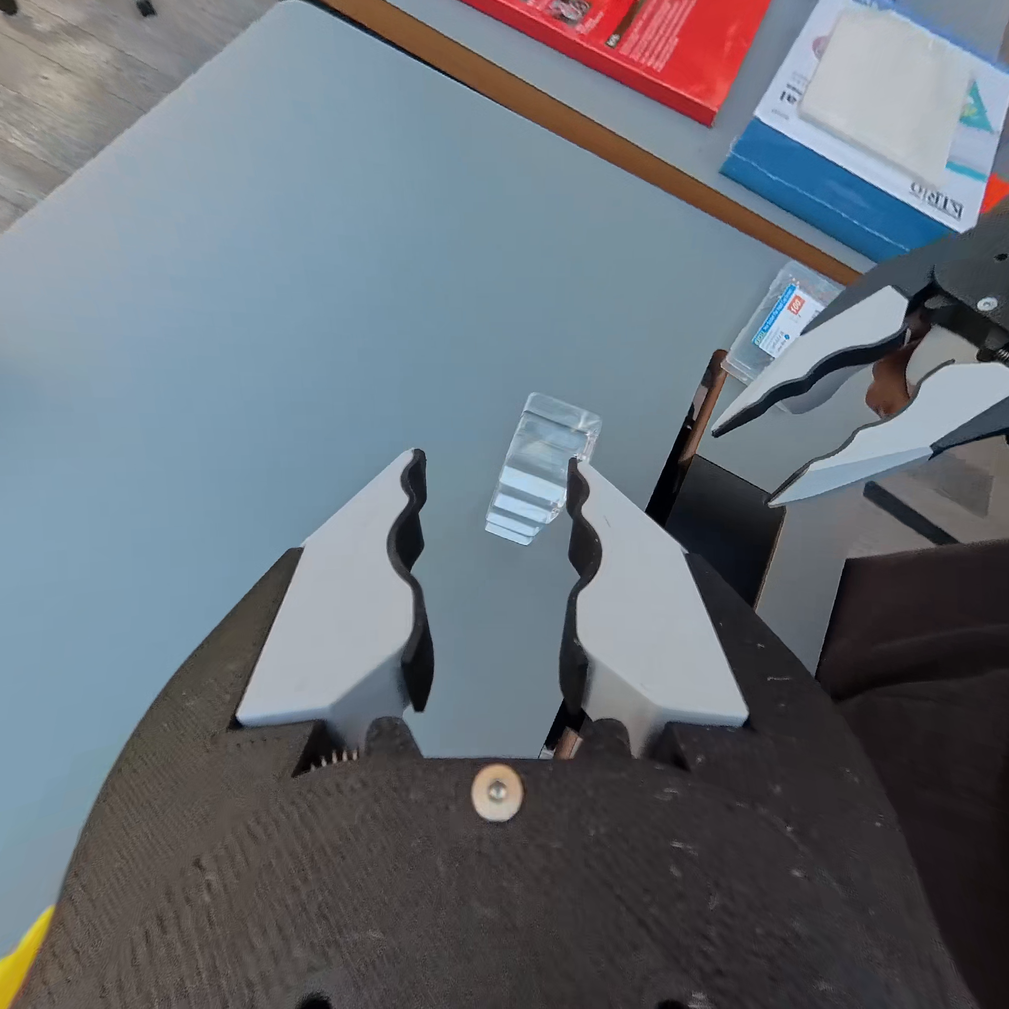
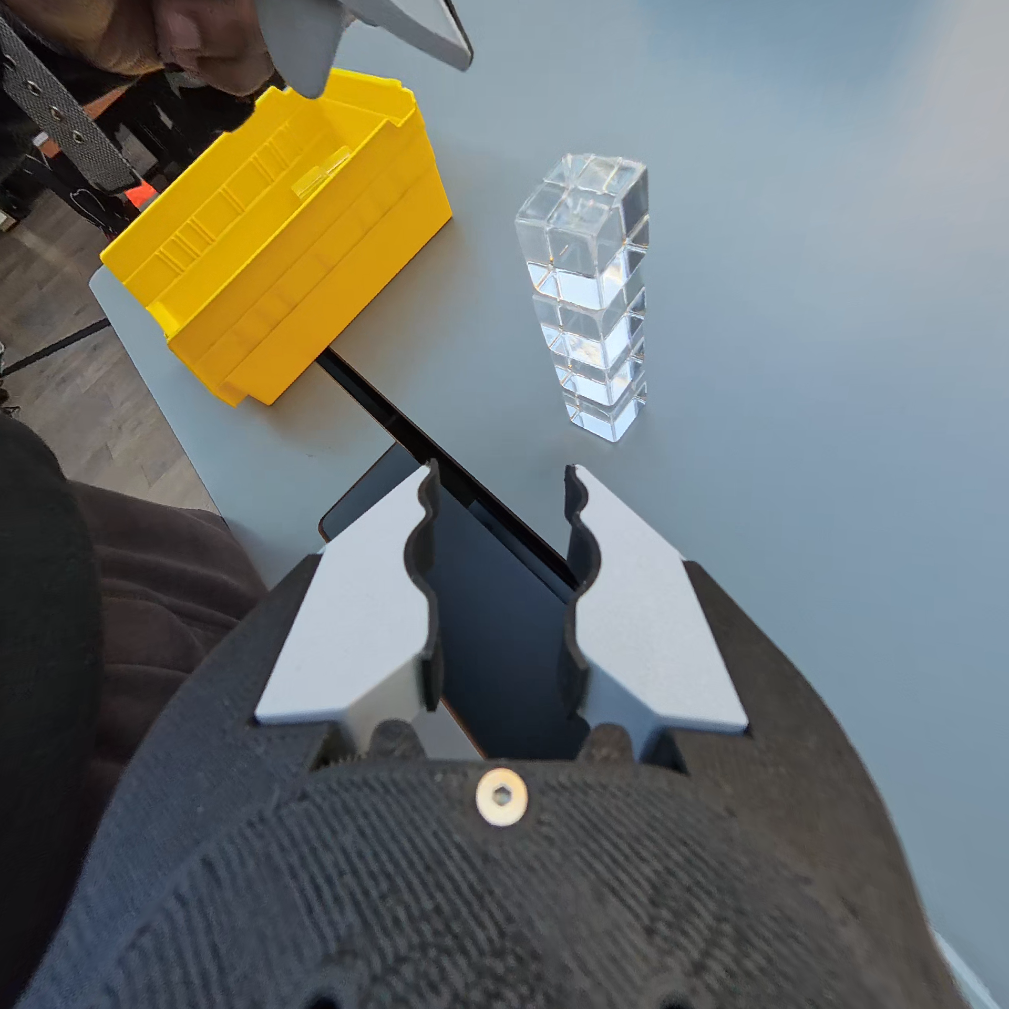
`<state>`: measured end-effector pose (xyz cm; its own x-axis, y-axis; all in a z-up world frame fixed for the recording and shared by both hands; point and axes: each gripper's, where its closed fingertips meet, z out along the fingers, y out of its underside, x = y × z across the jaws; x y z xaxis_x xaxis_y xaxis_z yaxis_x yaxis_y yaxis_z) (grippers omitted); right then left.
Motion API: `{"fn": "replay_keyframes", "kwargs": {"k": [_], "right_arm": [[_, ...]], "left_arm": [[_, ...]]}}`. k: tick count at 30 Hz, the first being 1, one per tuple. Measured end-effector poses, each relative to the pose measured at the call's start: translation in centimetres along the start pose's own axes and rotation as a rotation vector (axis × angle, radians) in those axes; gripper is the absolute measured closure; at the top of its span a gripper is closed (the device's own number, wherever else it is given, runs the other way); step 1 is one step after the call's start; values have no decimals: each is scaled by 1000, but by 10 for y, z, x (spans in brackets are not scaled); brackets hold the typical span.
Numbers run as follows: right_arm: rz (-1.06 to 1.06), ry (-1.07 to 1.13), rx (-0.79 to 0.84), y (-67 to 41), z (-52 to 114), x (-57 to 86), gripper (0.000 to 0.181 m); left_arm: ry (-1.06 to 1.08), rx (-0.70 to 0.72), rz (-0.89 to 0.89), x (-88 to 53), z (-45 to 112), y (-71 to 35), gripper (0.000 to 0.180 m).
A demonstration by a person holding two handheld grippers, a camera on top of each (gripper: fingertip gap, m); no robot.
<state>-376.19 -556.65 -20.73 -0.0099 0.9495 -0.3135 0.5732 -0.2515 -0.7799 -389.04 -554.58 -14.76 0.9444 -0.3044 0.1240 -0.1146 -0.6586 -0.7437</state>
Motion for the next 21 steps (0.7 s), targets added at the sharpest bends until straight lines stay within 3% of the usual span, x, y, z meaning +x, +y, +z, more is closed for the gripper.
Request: {"fn": "replay_keyframes", "kwargs": {"k": [13, 21], "right_arm": [[-106, -141, -106, -8, 61, -63, 137], [-154, -162, -179, -11, 91, -102, 137]], "left_arm": [[-489, 29, -485, -116, -141, 148, 126], [-600, 16, -590, -157, -183, 216, 125]]}}
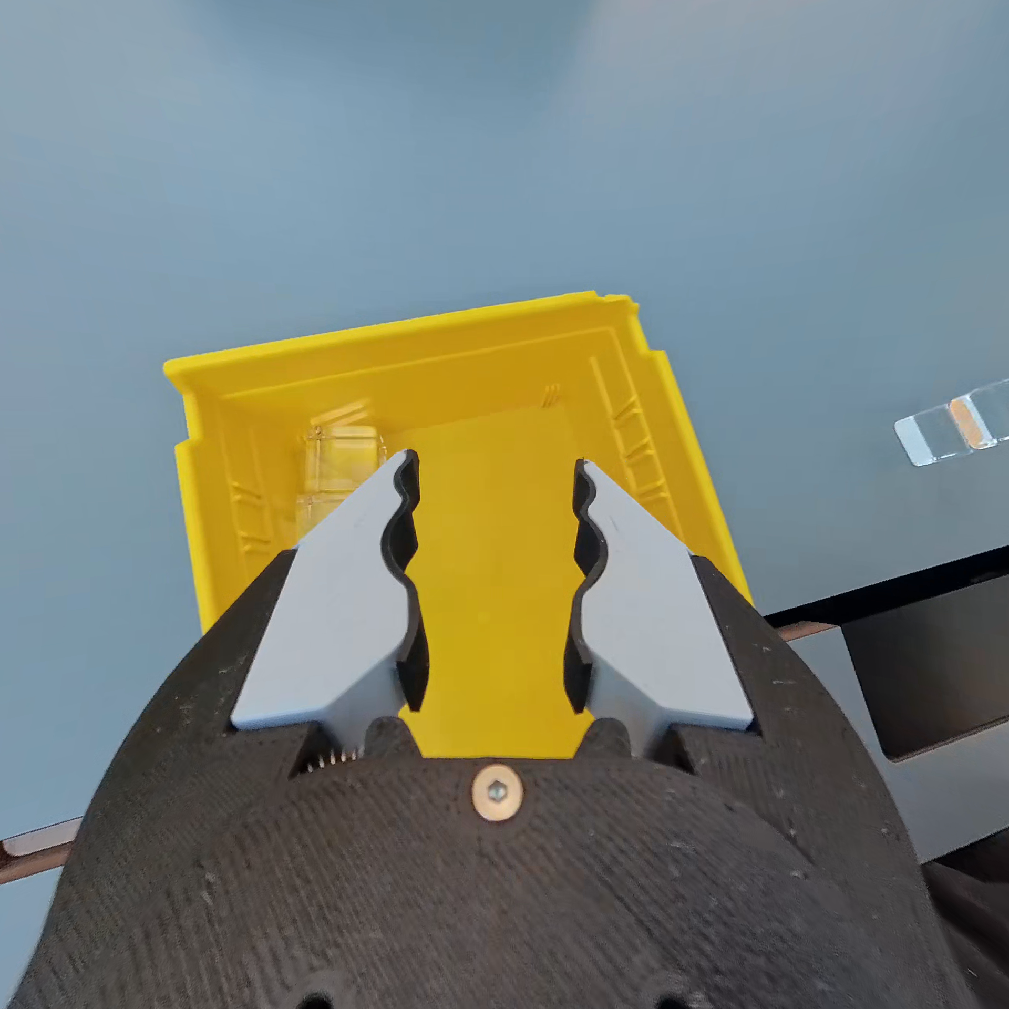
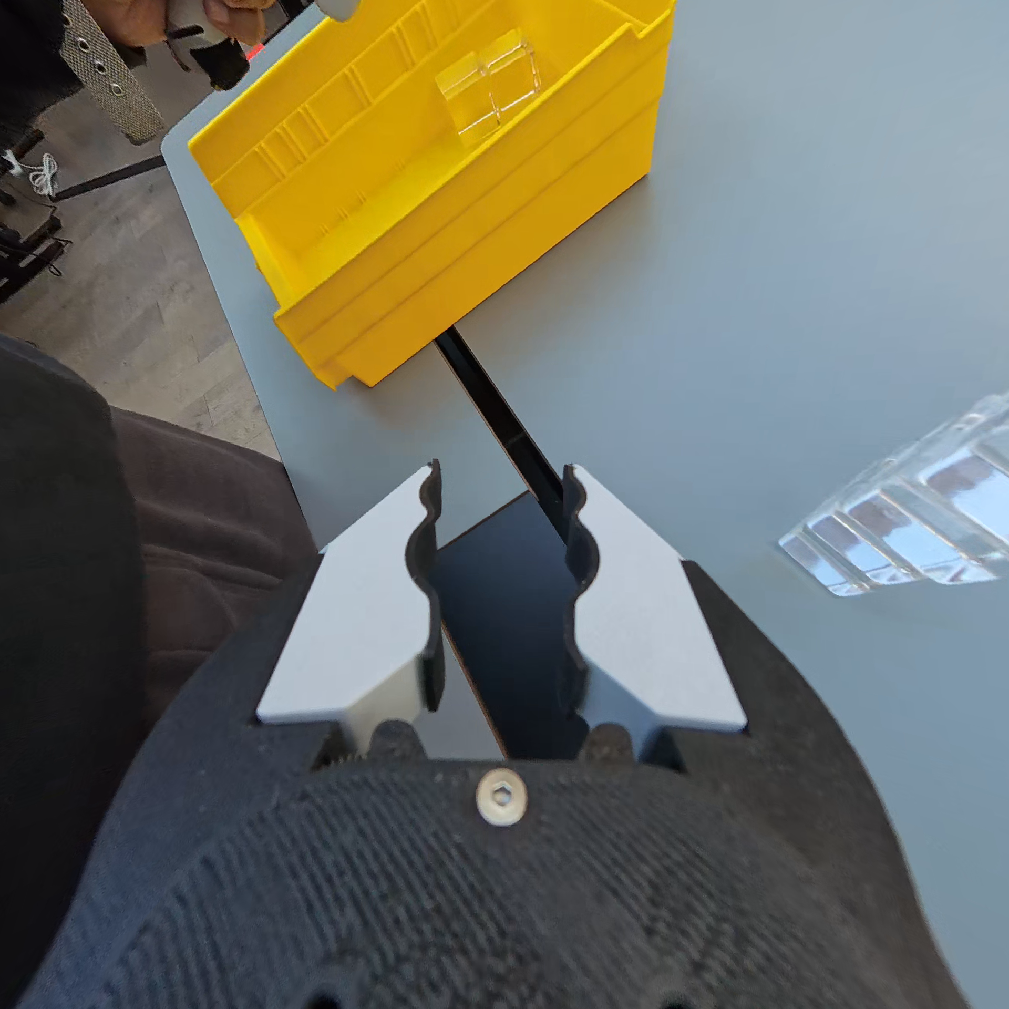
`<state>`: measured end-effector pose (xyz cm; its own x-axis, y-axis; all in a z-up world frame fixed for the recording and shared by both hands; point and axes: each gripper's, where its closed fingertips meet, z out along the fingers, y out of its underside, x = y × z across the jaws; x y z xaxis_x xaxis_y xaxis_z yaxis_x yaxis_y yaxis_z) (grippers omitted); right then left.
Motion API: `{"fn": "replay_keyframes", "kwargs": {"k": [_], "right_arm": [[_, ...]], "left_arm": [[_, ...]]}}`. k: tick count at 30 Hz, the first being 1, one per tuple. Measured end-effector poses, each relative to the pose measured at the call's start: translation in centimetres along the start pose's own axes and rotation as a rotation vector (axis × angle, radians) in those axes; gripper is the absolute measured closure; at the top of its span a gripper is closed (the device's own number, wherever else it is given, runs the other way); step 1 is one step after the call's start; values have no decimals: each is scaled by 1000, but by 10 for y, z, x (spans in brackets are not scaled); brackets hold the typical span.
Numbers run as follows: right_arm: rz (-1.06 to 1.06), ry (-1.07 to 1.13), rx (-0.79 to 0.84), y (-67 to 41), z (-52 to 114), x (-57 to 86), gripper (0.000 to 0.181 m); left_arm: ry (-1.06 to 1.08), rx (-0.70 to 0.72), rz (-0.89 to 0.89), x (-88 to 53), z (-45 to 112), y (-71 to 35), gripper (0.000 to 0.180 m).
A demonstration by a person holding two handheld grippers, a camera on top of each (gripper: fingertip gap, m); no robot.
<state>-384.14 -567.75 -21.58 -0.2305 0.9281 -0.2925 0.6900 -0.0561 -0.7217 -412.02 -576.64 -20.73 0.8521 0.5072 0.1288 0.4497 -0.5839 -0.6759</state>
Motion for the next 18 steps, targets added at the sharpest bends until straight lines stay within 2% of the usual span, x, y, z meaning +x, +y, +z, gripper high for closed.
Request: {"fn": "replay_keyframes", "kwargs": {"k": [11, 18], "right_arm": [[14, 28, 1, -19, 40, -40, 139], [-24, 28, -12, -35, 65, -63, 140]], "left_arm": [[51, -49, 14, -28, 10, 35, 125], [-229, -147, 94, -77, 36, 50, 126]]}}
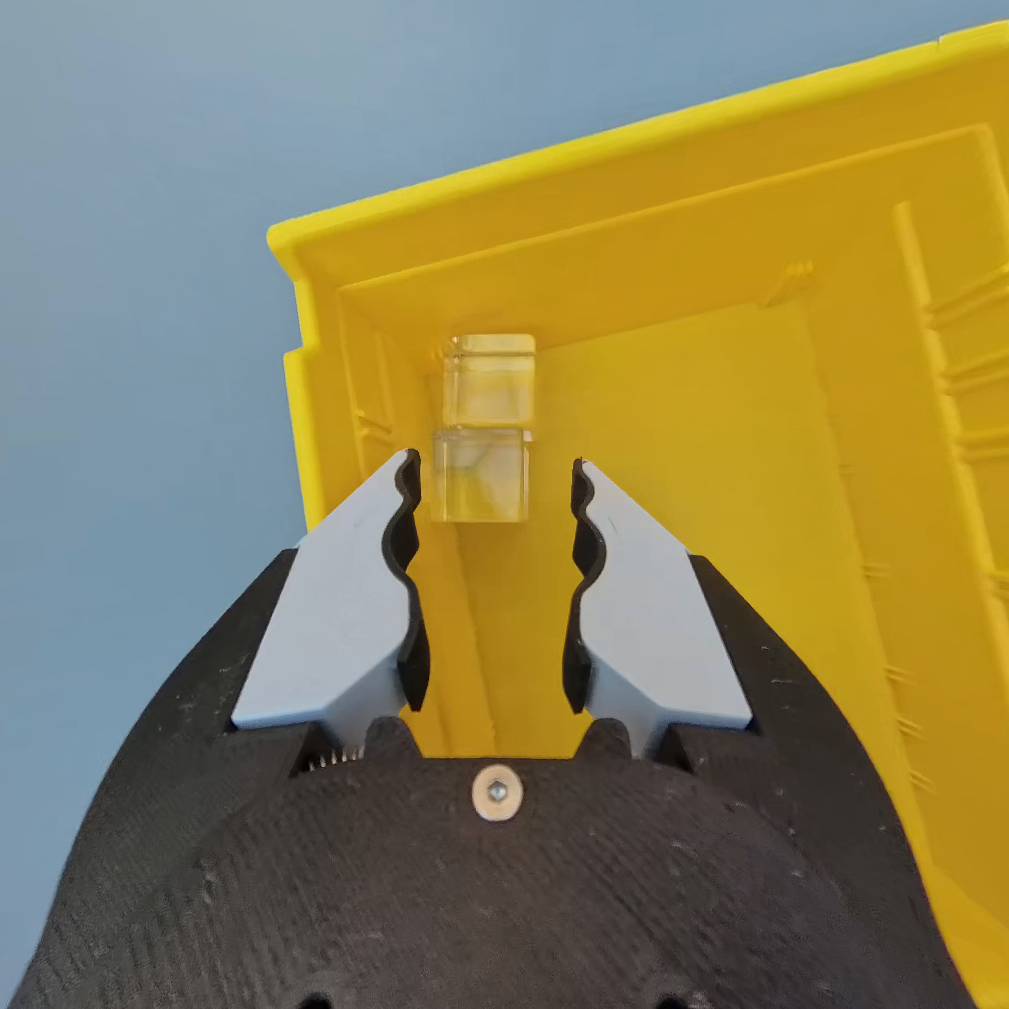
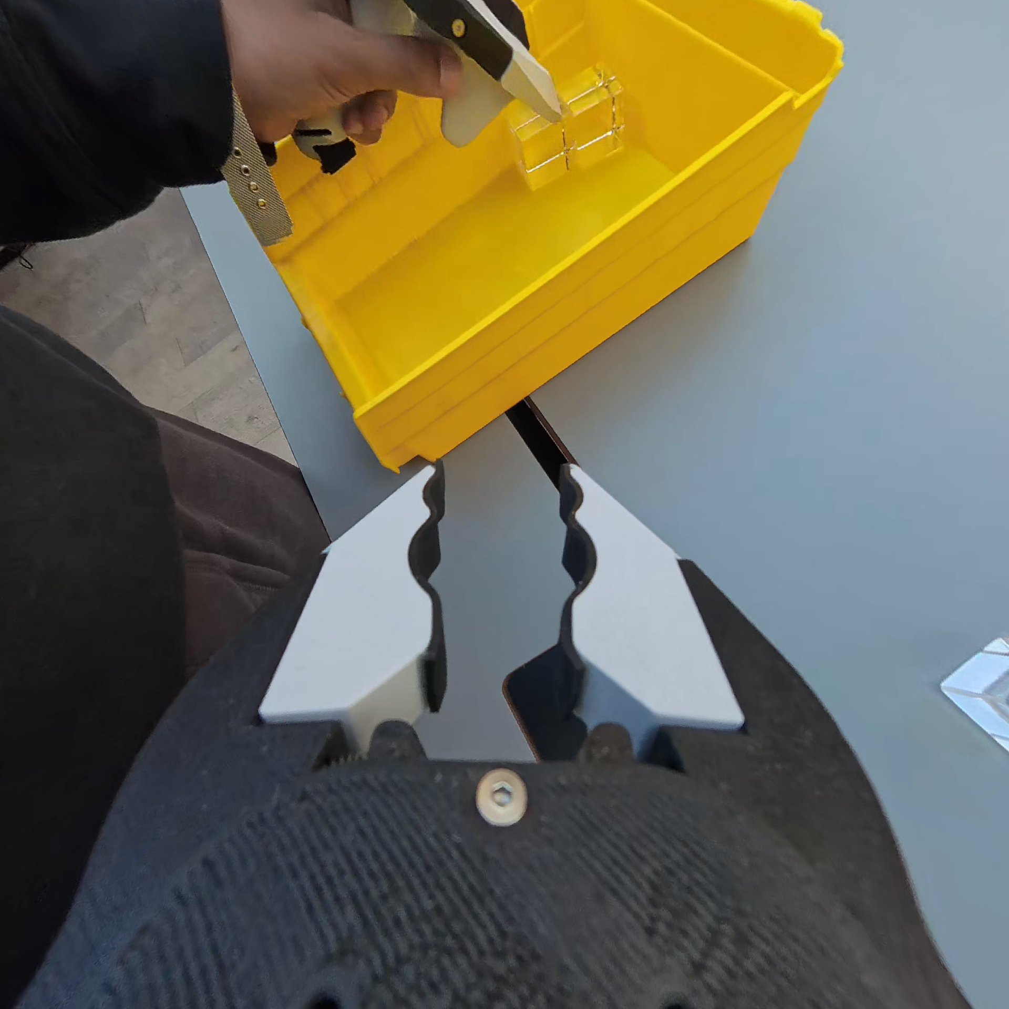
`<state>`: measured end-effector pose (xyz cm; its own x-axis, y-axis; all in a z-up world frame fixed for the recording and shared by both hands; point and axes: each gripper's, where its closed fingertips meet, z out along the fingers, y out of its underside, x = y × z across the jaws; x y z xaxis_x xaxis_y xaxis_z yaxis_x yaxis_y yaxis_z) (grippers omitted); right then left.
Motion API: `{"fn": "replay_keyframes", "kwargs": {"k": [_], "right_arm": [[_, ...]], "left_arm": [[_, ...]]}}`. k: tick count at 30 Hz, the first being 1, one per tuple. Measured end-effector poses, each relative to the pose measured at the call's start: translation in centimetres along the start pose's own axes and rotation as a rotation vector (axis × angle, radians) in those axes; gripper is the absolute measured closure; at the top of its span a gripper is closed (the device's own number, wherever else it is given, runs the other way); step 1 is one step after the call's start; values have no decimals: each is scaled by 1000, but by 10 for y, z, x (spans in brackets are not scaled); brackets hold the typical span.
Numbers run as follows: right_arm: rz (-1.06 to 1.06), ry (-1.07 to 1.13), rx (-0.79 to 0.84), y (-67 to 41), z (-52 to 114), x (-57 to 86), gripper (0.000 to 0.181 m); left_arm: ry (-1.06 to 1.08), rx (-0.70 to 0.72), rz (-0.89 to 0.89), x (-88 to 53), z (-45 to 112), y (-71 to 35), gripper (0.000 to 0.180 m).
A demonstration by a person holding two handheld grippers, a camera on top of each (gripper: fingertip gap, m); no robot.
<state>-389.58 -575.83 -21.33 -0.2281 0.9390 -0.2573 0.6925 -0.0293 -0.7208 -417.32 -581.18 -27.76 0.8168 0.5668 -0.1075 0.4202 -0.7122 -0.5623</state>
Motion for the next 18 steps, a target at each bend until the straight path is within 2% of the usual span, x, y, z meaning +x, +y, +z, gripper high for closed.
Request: {"fn": "replay_keyframes", "kwargs": {"k": [12, 14, 18], "right_arm": [[-108, -33, 166, -112, 14, -8, 139], [-134, -49, 174, -124, 18, -11, 139], [-170, -73, 153, -128, 25, -19, 139]], "left_arm": [[-240, -124, 85, -4, 19, 11, 114], [-320, -136, 115, -4, 23, 15, 113], [-317, -181, 75, 5, 29, 26, 112]]}}
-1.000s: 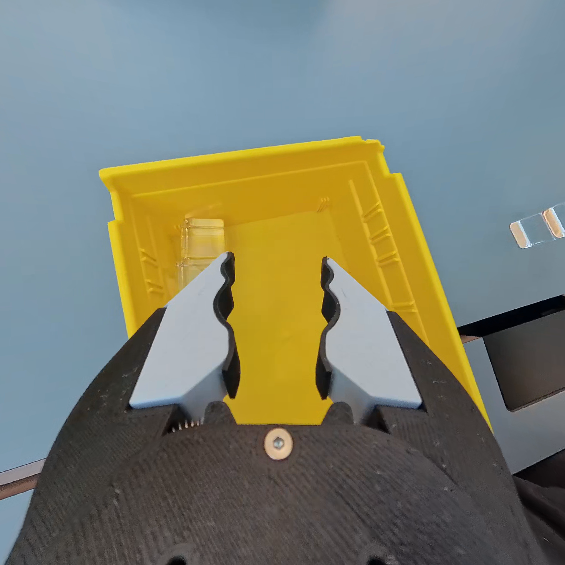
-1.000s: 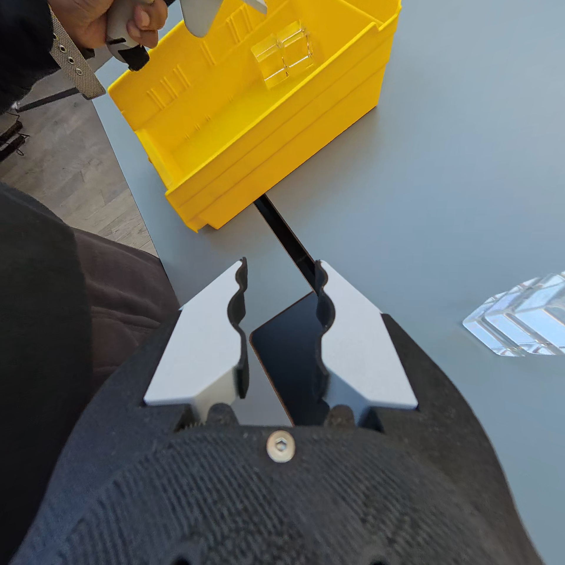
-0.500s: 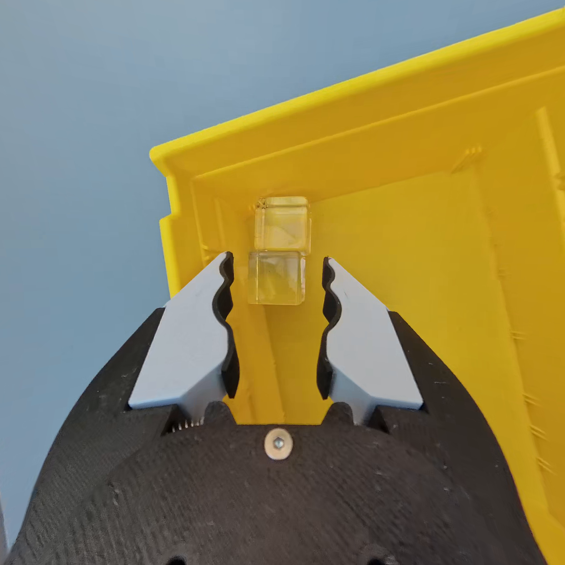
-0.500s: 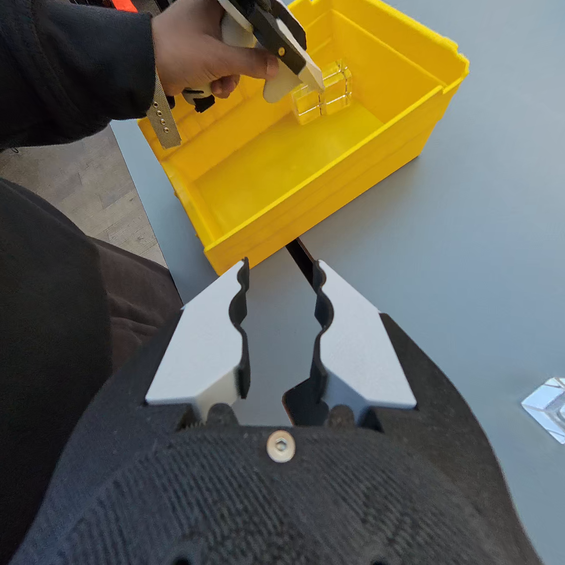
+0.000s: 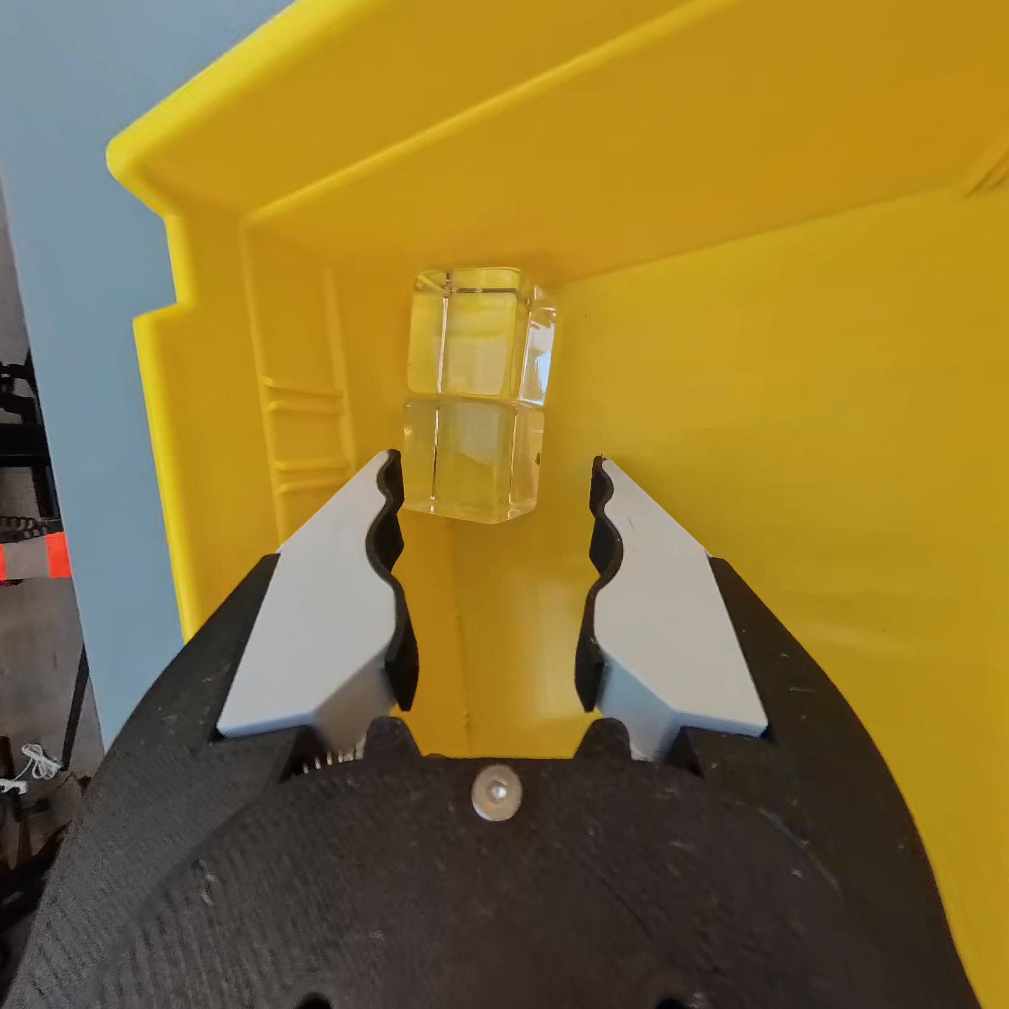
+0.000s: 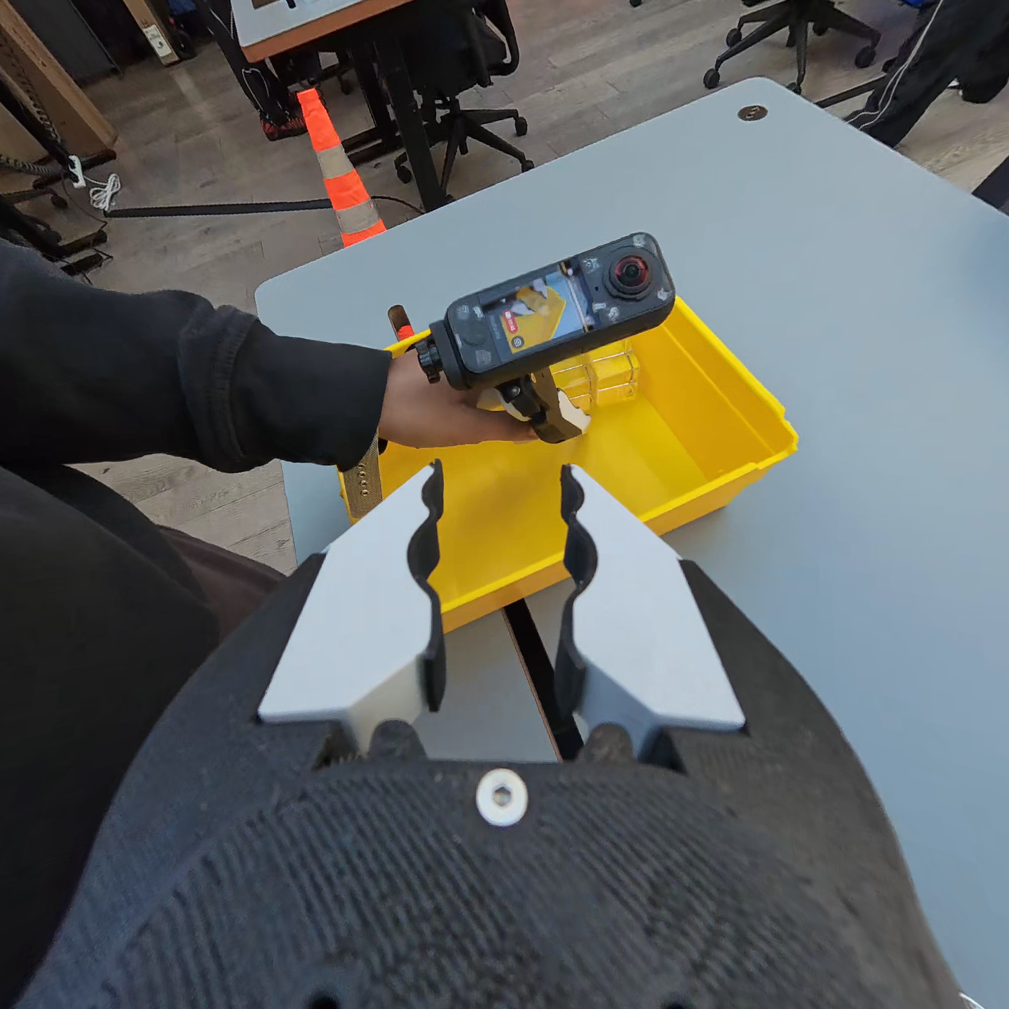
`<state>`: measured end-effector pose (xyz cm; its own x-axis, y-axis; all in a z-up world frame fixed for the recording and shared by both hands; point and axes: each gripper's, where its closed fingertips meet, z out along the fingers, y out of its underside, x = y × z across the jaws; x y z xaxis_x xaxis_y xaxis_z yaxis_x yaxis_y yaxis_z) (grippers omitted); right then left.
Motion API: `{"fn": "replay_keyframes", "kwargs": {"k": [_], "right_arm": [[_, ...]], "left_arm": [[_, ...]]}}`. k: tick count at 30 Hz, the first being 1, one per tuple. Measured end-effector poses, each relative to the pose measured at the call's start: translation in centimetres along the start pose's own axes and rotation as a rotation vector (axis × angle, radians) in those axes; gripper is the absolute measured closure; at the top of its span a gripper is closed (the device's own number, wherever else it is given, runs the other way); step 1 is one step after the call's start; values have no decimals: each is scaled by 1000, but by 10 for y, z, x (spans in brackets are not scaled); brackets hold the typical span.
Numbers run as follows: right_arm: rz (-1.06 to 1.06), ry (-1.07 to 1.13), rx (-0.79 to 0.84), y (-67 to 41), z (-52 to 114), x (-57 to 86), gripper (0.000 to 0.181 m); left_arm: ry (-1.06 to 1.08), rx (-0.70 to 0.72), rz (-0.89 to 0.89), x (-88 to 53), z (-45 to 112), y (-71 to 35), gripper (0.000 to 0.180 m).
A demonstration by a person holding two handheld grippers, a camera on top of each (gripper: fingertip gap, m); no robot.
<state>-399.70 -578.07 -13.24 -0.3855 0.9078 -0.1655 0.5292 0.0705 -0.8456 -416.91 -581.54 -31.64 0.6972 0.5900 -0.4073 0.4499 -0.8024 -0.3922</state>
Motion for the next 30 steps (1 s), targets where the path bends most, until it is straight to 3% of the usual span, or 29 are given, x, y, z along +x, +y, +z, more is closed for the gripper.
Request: {"fn": "replay_keyframes", "kwargs": {"k": [5, 8, 12, 14, 15, 18, 24, 27, 30], "right_arm": [[-2, -23, -12, 2, 3, 3, 139], [-17, -34, -11, -4, 7, 9, 139], [-22, -78, 0, -18, 18, 12, 139], [-36, -93, 1, -23, 23, 12, 139], [-43, -98, 2, -25, 25, 11, 139], [-58, -108, -6, -26, 28, 10, 139], [-18, -108, -23, -22, 37, 25, 139], [3, -147, -13, -29, 47, 28, 137], [-42, -183, 38, -44, 44, 27, 133]], "left_arm": [[180, -18, -37, 12, -20, 4, 137], [274, 13, -148, 11, -25, 5, 122], [189, 14, -166, 4, -9, 5, 109], [188, -55, -153, 12, 2, 16, 113], [230, -23, -201, 18, 2, 11, 132], [318, -51, -227, 26, -3, 13, 133], [510, 153, -302, 7, -68, -6, 135], [764, 359, -274, 8, -130, -22, 135], [969, 401, -356, 6, -172, -28, 136]]}}
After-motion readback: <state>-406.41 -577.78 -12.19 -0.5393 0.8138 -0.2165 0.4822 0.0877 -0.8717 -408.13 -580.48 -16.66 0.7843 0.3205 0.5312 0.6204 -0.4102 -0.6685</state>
